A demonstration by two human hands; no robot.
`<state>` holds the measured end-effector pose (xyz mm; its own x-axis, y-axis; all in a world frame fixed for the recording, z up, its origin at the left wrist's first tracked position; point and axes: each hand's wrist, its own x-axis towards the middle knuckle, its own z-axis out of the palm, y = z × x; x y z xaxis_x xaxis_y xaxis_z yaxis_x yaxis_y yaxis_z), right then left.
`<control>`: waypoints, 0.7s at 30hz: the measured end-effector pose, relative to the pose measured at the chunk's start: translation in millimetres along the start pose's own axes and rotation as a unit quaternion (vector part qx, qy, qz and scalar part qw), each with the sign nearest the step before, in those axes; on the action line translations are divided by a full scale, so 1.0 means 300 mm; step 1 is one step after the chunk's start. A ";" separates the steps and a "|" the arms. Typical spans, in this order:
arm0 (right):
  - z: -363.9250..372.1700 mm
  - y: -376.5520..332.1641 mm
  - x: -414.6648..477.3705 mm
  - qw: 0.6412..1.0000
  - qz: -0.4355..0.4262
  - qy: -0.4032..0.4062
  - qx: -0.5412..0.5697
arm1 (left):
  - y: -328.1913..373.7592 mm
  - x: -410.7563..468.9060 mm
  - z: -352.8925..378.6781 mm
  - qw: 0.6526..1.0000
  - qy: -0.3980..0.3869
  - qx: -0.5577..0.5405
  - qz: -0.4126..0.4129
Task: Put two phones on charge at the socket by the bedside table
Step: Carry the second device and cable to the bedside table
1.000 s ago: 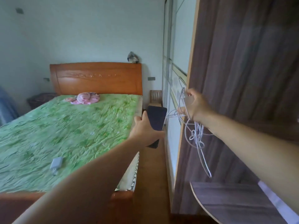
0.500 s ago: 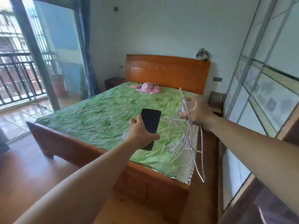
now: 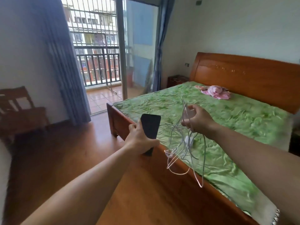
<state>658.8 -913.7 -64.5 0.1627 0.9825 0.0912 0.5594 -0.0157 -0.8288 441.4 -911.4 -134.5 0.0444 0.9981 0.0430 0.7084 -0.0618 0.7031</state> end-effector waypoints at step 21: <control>0.754 -0.286 1.035 0.970 -0.072 -0.219 0.080 | -0.395 0.878 -0.310 0.971 0.179 -0.031 -0.153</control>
<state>477.3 -565.4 -90.0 -0.2886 0.9574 -0.0011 0.4109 0.1228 -0.9034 303.8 -641.2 -140.5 -0.4175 0.9067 0.0606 0.6049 0.2275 0.7631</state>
